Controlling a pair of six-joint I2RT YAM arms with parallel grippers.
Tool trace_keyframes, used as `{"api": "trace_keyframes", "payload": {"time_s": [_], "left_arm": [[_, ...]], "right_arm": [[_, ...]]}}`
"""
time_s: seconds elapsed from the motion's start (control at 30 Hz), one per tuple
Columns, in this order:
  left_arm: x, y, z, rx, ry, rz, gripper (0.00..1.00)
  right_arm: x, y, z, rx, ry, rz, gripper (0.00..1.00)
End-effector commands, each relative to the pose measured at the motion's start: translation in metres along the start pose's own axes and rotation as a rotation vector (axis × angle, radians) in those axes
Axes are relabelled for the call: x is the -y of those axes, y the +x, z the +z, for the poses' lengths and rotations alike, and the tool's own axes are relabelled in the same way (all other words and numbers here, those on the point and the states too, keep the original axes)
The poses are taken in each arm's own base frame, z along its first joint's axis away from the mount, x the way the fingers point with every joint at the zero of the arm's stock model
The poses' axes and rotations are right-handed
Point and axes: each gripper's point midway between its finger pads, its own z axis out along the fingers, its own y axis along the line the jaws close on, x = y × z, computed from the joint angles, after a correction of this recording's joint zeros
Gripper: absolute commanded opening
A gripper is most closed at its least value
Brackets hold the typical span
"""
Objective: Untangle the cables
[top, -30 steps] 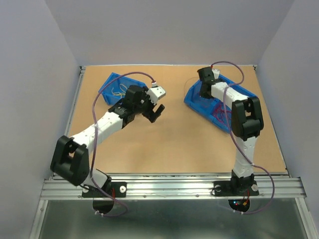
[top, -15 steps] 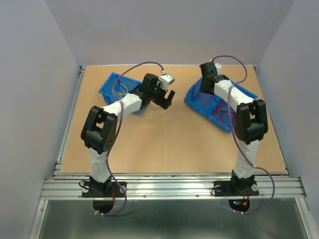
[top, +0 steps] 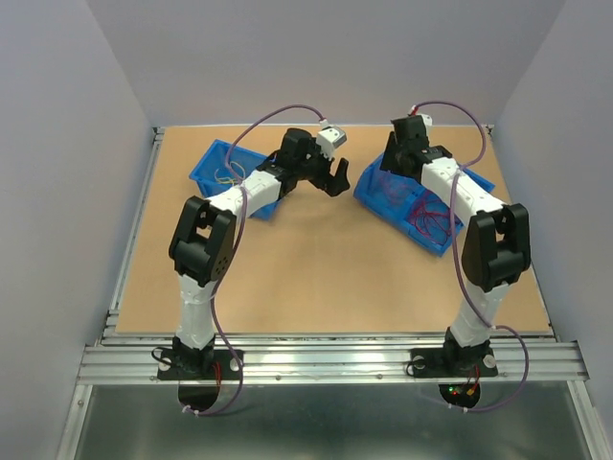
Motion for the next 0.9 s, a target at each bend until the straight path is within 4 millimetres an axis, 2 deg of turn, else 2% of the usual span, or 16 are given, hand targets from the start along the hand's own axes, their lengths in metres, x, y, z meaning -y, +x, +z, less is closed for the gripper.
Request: {"api": "trace_keyframes", "payload": {"time_s": [0.0, 0.17, 0.23, 0.27, 0.33, 0.37, 0.4, 0.43, 0.5, 0.53, 0.57, 0.63, 0.67, 0.77, 0.87], "left_arm": [[0.011, -0.030, 0.015, 0.077, 0.059, 0.040, 0.93], [0.020, -0.022, 0.037, 0.059, 0.086, 0.039, 0.89], [0.020, -0.026, 0.044, 0.066, 0.079, 0.043, 0.87], [0.019, -0.021, 0.051, 0.055, 0.078, 0.037, 0.87], [0.022, -0.025, 0.056, 0.065, 0.082, 0.037, 0.81], [0.021, -0.020, 0.061, 0.056, 0.084, 0.029, 0.80], [0.022, -0.019, 0.063, 0.053, 0.089, 0.024, 0.78], [0.023, -0.019, 0.066, 0.052, 0.088, 0.027, 0.73], [0.022, -0.016, 0.068, 0.048, 0.083, 0.028, 0.66], [0.020, -0.018, 0.068, 0.051, 0.077, 0.030, 0.59], [0.022, -0.016, 0.070, 0.046, 0.080, 0.029, 0.56], [0.021, -0.016, 0.071, 0.047, 0.079, 0.028, 0.51], [0.021, -0.014, 0.072, 0.042, 0.079, 0.024, 0.47], [0.017, -0.012, 0.072, 0.037, 0.060, 0.024, 0.41], [0.016, -0.012, 0.071, 0.038, 0.048, 0.034, 0.37]], "right_arm": [[-0.015, -0.016, 0.010, 0.048, -0.042, 0.012, 0.61], [-0.022, -0.024, 0.023, 0.059, -0.034, 0.038, 0.62], [-0.025, -0.026, 0.026, 0.064, -0.038, 0.044, 0.62], [-0.028, -0.031, 0.025, 0.075, -0.045, 0.053, 0.63], [-0.027, -0.033, 0.026, 0.085, -0.037, 0.065, 0.63], [-0.025, -0.030, 0.026, 0.082, -0.033, 0.066, 0.63], [-0.022, -0.029, 0.025, 0.090, -0.023, 0.073, 0.63], [-0.021, -0.038, 0.018, 0.124, -0.030, 0.088, 0.63], [-0.018, -0.037, 0.013, 0.140, -0.035, 0.103, 0.63], [-0.018, -0.030, 0.013, 0.137, -0.043, 0.119, 0.63], [-0.019, -0.036, 0.002, 0.156, -0.066, 0.137, 0.63], [-0.020, -0.031, -0.003, 0.154, -0.093, 0.146, 0.63], [-0.018, -0.037, -0.012, 0.173, -0.098, 0.153, 0.63], [-0.010, -0.039, -0.024, 0.199, -0.087, 0.159, 0.63], [-0.011, -0.035, -0.026, 0.193, -0.103, 0.161, 0.63]]}}
